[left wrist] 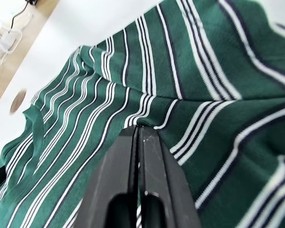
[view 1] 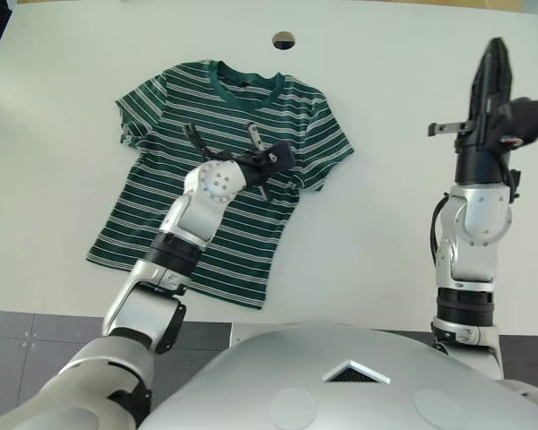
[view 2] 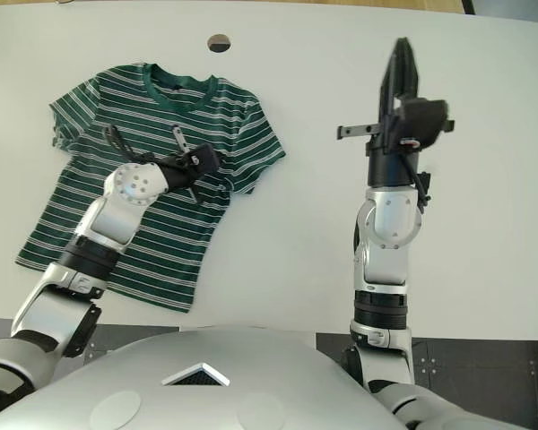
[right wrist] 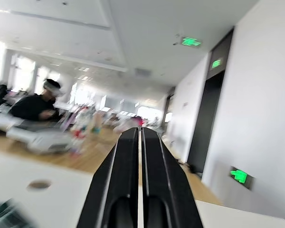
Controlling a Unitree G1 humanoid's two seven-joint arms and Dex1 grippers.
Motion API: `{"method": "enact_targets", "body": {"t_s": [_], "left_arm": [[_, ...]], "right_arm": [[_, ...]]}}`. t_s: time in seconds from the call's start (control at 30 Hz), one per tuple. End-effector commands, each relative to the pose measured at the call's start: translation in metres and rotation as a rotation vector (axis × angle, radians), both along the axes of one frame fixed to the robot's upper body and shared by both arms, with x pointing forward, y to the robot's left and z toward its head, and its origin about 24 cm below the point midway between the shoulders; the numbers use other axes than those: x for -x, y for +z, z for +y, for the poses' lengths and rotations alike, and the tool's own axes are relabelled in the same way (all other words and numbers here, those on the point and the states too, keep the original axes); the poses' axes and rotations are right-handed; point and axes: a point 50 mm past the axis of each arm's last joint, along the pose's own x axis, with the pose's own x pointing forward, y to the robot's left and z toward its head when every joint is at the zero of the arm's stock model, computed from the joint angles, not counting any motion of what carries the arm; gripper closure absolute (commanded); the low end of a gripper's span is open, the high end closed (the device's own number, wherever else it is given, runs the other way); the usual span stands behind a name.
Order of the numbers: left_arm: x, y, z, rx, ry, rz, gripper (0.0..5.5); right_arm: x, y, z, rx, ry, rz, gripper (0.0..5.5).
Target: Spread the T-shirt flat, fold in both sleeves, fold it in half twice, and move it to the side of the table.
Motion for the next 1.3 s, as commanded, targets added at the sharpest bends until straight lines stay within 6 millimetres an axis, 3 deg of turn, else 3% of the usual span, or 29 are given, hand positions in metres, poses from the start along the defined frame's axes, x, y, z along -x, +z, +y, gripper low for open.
{"method": "enact_targets", "body": {"t_s": [0.03, 0.1, 0.2, 0.37, 0.5, 0.57, 0.67, 0.83, 0.93, 1.03, 1.17, 1.23, 1.3], "left_arm": [[0.006, -0.020, -0.023, 0.005, -0.016, 0.084, 5.40], [0.001, -0.014, -0.024, 0.035, -0.003, 0.055, 5.40], [-0.006, 0.009, -0.008, 0.133, 0.072, -0.021, 5.40], [-0.002, 0.057, 0.046, 0.313, 0.240, -0.167, 5.40], [0.004, 0.076, 0.078, 0.366, 0.350, -0.244, 5.40], [0.004, 0.080, 0.080, 0.395, 0.375, -0.266, 5.40], [0.005, 0.083, 0.077, 0.432, 0.380, -0.278, 5.40], [0.006, 0.080, 0.070, 0.464, 0.374, -0.262, 5.40], [0.006, 0.078, 0.069, 0.469, 0.374, -0.254, 5.40], [0.005, 0.075, 0.069, 0.478, 0.380, -0.239, 5.40], [0.004, 0.068, 0.073, 0.477, 0.401, -0.220, 5.40], [0.004, 0.065, 0.075, 0.481, 0.415, -0.212, 5.40], [0.003, 0.063, 0.076, 0.489, 0.425, -0.205, 5.40]], "right_arm": [[-0.013, -0.021, 0.017, 0.157, 0.153, 0.209, 5.39], [-0.011, -0.035, 0.033, 0.216, 0.282, 0.329, 5.39], [-0.007, -0.053, 0.052, 0.190, 0.440, 0.518, 5.39], [-0.012, -0.074, 0.072, 0.120, 0.561, 0.756, 5.39], [-0.019, -0.084, 0.071, 0.111, 0.576, 0.864, 5.39], [-0.020, -0.093, 0.062, 0.146, 0.543, 0.938, 5.39], [-0.023, -0.097, 0.031, 0.244, 0.448, 1.015, 5.39], [-0.032, -0.090, -0.042, 0.389, 0.235, 1.052, 5.39], [-0.038, -0.081, -0.065, 0.429, 0.163, 1.017, 5.39], [-0.047, -0.051, -0.042, 0.382, 0.246, 0.775, 5.39], [-0.028, -0.008, 0.009, 0.274, 0.530, 0.520, 5.39], [-0.011, -0.009, 0.029, 0.275, 0.676, 0.534, 5.39], [0.009, -0.024, 0.042, 0.318, 0.804, 0.617, 5.39]]}}
